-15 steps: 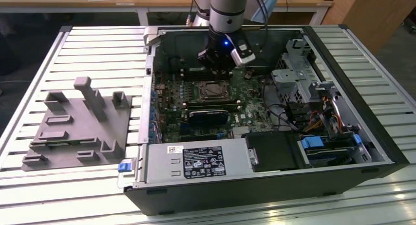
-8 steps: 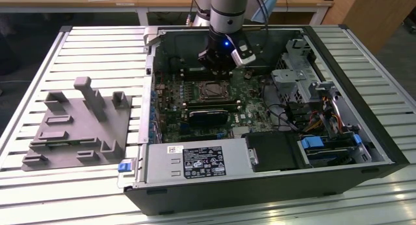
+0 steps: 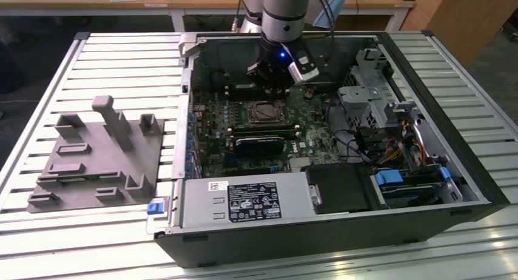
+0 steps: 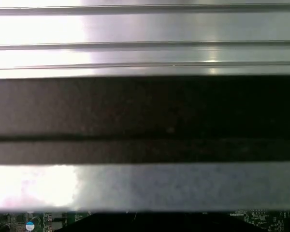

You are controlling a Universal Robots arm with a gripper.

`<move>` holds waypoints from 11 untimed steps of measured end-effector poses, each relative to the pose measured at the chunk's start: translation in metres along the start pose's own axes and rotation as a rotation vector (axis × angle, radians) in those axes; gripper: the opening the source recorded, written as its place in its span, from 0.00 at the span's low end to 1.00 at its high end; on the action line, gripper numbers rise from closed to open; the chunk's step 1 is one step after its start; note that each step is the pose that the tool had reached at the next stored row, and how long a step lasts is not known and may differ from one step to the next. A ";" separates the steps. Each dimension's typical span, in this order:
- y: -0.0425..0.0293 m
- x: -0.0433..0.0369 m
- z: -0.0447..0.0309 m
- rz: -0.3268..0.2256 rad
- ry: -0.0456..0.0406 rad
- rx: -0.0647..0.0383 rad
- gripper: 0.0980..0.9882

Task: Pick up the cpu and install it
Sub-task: 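Install the second cpu locking lever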

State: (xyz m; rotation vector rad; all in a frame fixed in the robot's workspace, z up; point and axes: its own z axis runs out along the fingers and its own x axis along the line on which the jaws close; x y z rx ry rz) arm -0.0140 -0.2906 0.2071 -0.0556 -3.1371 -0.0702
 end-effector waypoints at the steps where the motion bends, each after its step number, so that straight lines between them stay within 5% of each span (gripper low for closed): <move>1: -0.0003 -0.0001 0.0000 0.000 -0.0001 0.000 0.01; 11: -0.0054 -0.0006 -0.0002 0.000 -0.0001 0.000 0.01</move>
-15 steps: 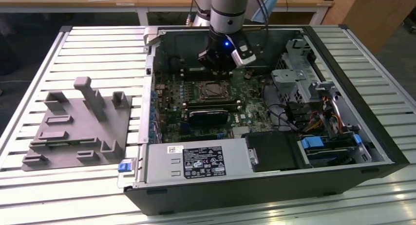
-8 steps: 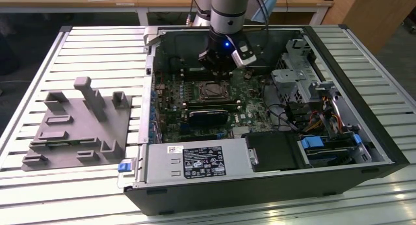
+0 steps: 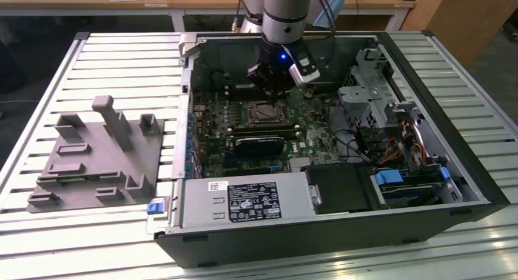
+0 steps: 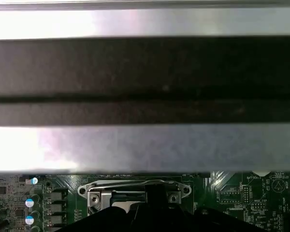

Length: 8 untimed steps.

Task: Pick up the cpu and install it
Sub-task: 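Install the second cpu locking lever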

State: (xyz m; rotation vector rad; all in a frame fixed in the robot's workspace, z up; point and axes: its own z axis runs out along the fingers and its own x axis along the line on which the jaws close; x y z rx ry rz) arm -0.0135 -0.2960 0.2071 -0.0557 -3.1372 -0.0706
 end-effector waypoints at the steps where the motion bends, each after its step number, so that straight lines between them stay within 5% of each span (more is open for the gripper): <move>1: -0.0001 0.0000 -0.0004 0.000 0.0001 0.000 0.01; 8: 0.0001 0.0000 -0.0132 0.000 0.0000 0.000 0.01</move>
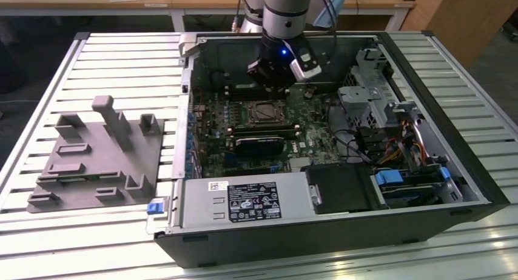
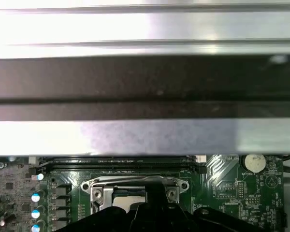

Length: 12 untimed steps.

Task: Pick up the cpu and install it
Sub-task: 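Install the second cpu locking lever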

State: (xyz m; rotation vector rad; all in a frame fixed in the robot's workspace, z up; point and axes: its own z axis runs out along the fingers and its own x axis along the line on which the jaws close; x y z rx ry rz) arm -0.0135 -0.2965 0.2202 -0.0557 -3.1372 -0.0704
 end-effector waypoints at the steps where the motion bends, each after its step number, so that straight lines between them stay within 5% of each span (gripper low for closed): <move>1: 0.0001 0.0000 -0.0027 0.000 0.0000 0.000 0.01; 6: -0.0020 -0.0001 -0.0075 0.000 0.0000 0.000 0.01; 12: -0.0135 -0.0005 -0.0080 0.000 0.0001 0.000 0.01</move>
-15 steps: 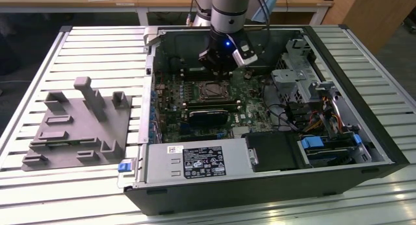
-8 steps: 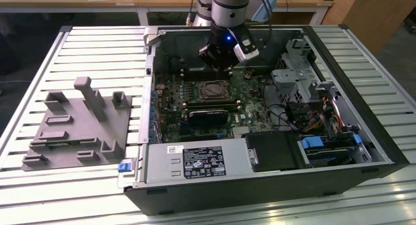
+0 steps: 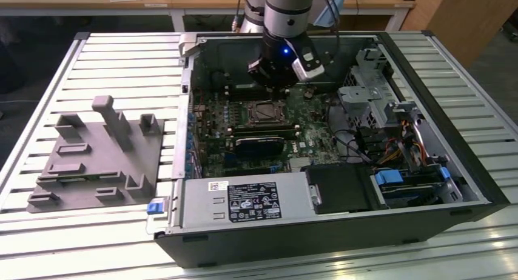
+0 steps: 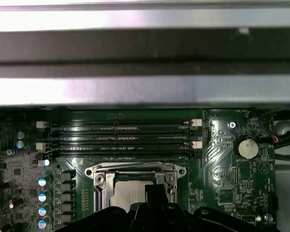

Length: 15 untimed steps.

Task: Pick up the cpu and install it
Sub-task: 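Install the second cpu locking lever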

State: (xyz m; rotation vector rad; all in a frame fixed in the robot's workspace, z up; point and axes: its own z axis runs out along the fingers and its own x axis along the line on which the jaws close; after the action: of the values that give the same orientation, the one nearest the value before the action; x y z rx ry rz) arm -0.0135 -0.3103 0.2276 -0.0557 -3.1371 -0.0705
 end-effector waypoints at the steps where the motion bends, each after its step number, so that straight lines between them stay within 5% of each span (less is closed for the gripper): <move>1: -0.0025 -0.0001 -0.0001 0.000 0.0001 0.000 0.01; 5: -0.0093 -0.0003 -0.0005 0.000 0.0010 0.000 0.01; 15: -0.0116 -0.0004 -0.0098 -0.001 0.0010 0.000 0.01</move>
State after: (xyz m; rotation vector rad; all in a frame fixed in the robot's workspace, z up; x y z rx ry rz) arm -0.0135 -0.3224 0.2369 -0.0548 -3.1362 -0.0704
